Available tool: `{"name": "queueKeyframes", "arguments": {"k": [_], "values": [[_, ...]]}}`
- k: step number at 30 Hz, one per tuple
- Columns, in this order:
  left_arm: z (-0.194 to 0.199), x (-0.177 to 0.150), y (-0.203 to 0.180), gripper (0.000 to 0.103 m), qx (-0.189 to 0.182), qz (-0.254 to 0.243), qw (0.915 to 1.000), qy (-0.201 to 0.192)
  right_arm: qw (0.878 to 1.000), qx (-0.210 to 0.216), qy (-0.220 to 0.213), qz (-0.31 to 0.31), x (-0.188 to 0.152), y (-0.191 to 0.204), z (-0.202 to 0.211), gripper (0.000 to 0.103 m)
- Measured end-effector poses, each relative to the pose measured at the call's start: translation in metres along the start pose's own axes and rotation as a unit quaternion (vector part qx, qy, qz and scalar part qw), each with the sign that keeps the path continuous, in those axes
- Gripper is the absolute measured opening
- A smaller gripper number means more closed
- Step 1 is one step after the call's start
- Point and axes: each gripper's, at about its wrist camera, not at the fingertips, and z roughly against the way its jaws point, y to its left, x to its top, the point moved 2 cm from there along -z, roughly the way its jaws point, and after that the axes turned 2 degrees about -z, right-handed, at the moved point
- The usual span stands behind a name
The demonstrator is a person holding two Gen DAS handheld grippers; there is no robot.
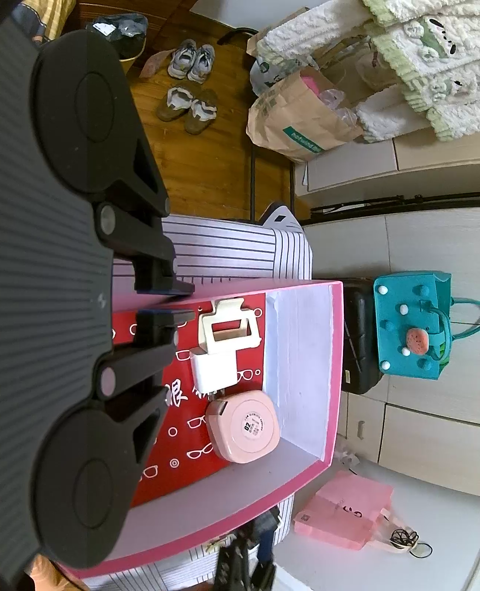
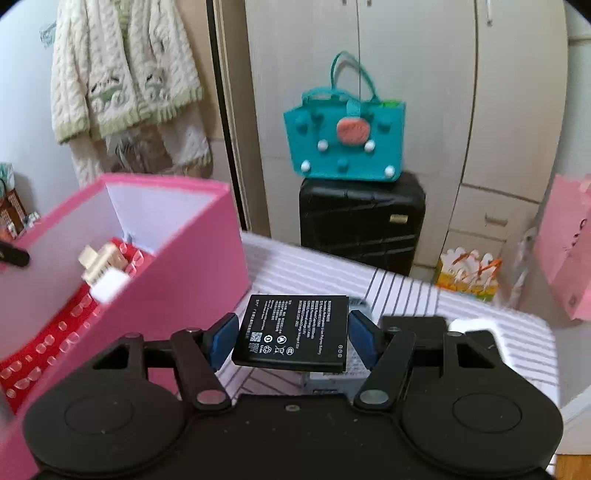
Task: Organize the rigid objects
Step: 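Carry the black battery into the pink box and open the right gripper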
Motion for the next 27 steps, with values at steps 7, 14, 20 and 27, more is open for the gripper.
{"name": "queueKeyframes", "arguments": {"k": [7,14,20,27], "values": [[-0.001,0.001,-0.002,0.006,0.004,-0.001,1.0,0.001,0.997,0.071,-0.025,-0.01,0.033,0.019,0.041,0.07],[-0.001,0.0,-0.009,0.006,0.02,-0.012,0.9997,0.001,0.982,0.187,0.024,0.007,0.064,0.084,0.03,0.07],[-0.001,0.0,-0.004,0.006,0.01,0.0,1.0,0.001,0.972,0.212,0.099,0.033,0.074,0.148,-0.021,0.07],[-0.001,-0.003,-0.002,0.006,0.009,0.008,0.9999,-0.006,0.968,0.184,0.159,0.061,0.076,0.182,-0.083,0.07]]}}
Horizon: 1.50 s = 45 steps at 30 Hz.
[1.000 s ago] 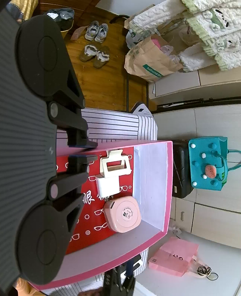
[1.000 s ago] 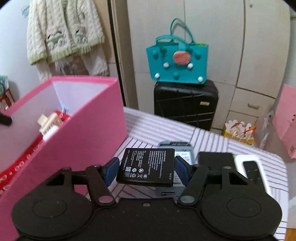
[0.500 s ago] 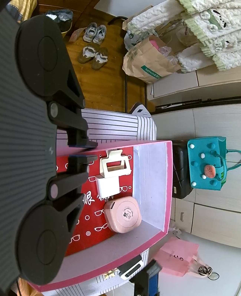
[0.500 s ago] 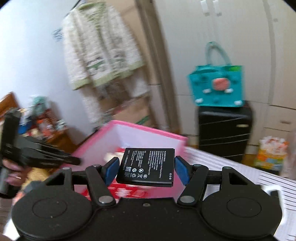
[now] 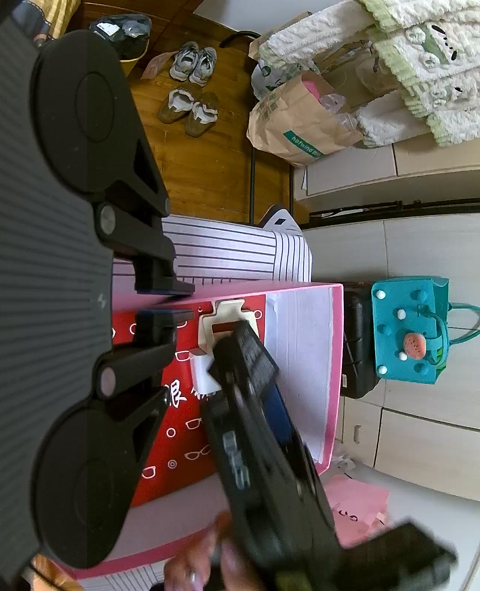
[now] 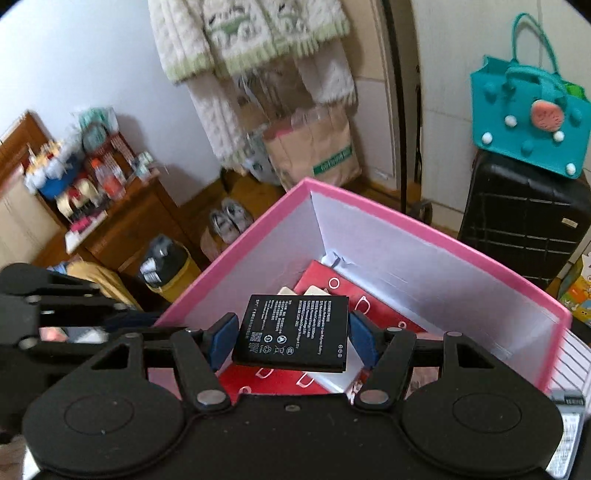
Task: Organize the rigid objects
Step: 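Carry the black battery into the pink box and open the right gripper, then return the right gripper to the table and grasp the white WiFi router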
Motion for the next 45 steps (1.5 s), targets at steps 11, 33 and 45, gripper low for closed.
{"name": "queueKeyframes", "arguments": {"k": [11,33,45], "values": [[0.0,-0.003,-0.003,0.006,0.008,0.008,0.9999,0.001,1.0,-0.016,0.021,-0.002,0.008,-0.006,-0.029,0.071],[0.003,-0.005,-0.004,0.006,0.005,0.005,0.9997,0.022,0.986,-0.072,-0.15,0.029,-0.095,-0.044,0.158,0.074],[0.009,-0.012,-0.004,0.006,0.006,0.029,0.9995,0.009,0.958,-0.199,-0.198,-0.05,-0.172,-0.146,0.191,0.074]]}}
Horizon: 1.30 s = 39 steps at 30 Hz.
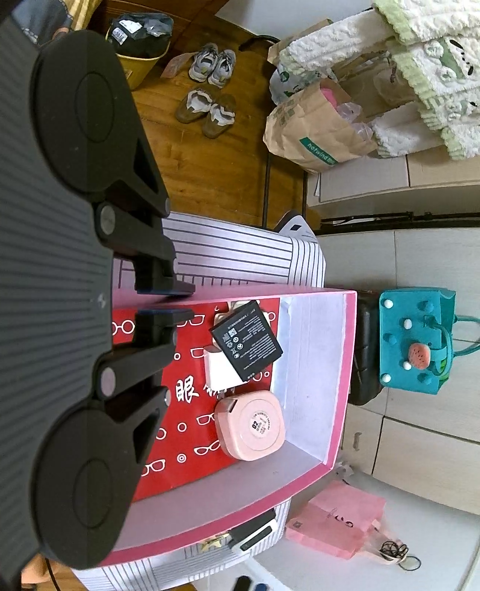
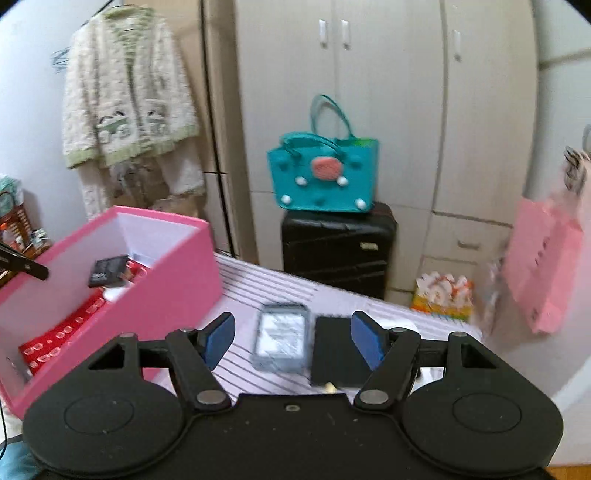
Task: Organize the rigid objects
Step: 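Return the right gripper to the table and grasp the white WiFi router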
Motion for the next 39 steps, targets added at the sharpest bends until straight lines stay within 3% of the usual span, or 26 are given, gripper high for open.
{"name": "queueKeyframes", "arguments": {"k": [8,17,20,25,28,30,32,35,39], "values": [[0.001,-0.001,-0.003,0.006,0.011,0.008,0.9999,-0.005,0.997,-0.072,0.005,0.038,-0.029,-0.039,-0.027,0.074],[0.001,-0.002,-0.009,0.006,0.028,-0.005,0.9996,-0.004,0.995,-0.076,0.062,0.014,-0.044,-0.077,-0.069,0.071],[0.001,-0.002,-0.01,0.006,0.03,-0.004,0.9995,-0.003,0.995,-0.062,0.07,0.027,-0.046,-0.082,-0.074,0.068],[0.0,-0.001,-0.013,0.006,0.037,-0.005,0.9993,-0.003,0.996,-0.015,0.079,0.028,-0.047,-0.095,-0.067,0.045],[0.001,-0.001,-0.014,0.006,0.039,-0.004,0.9992,-0.002,0.995,0.003,0.091,0.025,-0.047,-0.096,-0.061,0.042],[0.001,-0.001,-0.014,0.006,0.04,-0.003,0.9992,-0.003,0.995,-0.012,0.095,0.026,-0.046,-0.095,-0.059,0.049],[0.002,-0.002,-0.014,0.006,0.042,-0.003,0.9991,-0.004,0.995,-0.021,0.085,0.045,-0.045,-0.093,-0.058,0.063],[0.002,-0.002,-0.015,0.006,0.045,-0.003,0.999,-0.003,0.993,-0.033,0.088,0.073,-0.041,-0.094,-0.069,0.069],[0.003,-0.002,-0.016,0.006,0.049,-0.004,0.9988,-0.002,0.99,-0.006,0.108,0.086,-0.039,-0.099,-0.093,0.074]]}}
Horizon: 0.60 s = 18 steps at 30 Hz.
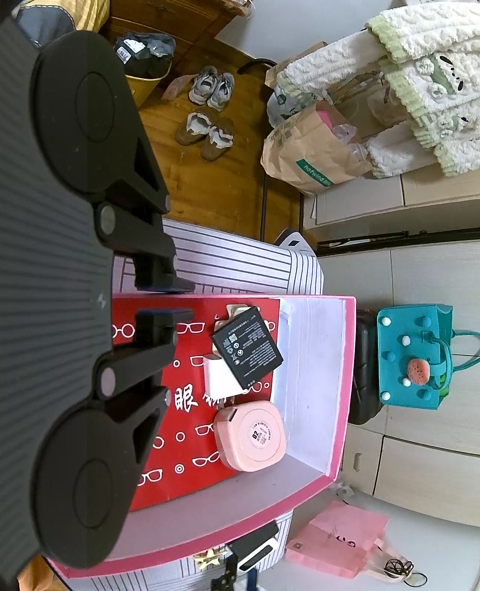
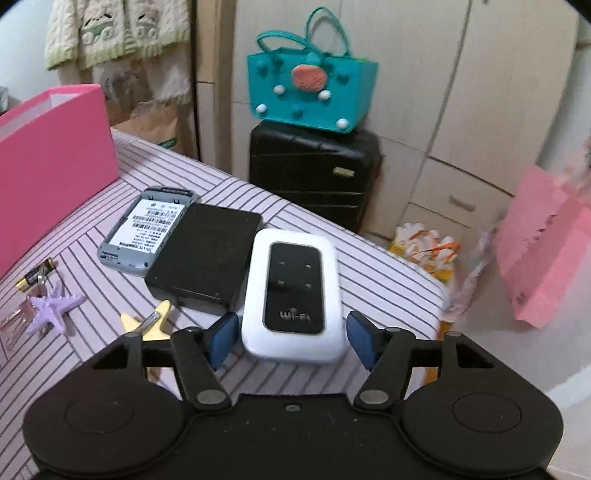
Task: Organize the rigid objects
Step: 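Return the right gripper to the table and grasp the white WiFi router, then carry the WiFi router into the box and release it with the right gripper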
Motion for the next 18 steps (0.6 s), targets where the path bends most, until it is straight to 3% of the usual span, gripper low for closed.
{"name": "queueKeyframes", "arguments": {"k": [4,5,7,12,18], "values": [[0.0,0.001,-0.003,0.006,0.006,-0.004,1.0,-0.004,0.998,0.036,-0.012,-0.045,0.008,-0.017,-0.017,0.079],[-0.001,0.001,-0.003,0.006,0.004,-0.003,1.0,-0.003,0.998,0.035,-0.017,-0.056,0.009,-0.02,-0.02,0.074],[-0.001,0.0,-0.003,0.006,0.005,-0.005,1.0,-0.004,0.998,0.026,-0.021,-0.053,0.01,-0.018,-0.018,0.064],[-0.001,0.0,-0.004,0.006,0.003,-0.011,0.9999,-0.002,0.997,-0.001,-0.004,-0.079,0.008,-0.012,-0.01,0.064],[-0.002,-0.002,0.005,0.006,-0.01,0.003,0.9999,0.003,0.996,-0.02,-0.03,-0.08,0.011,-0.001,0.016,0.064]]}}
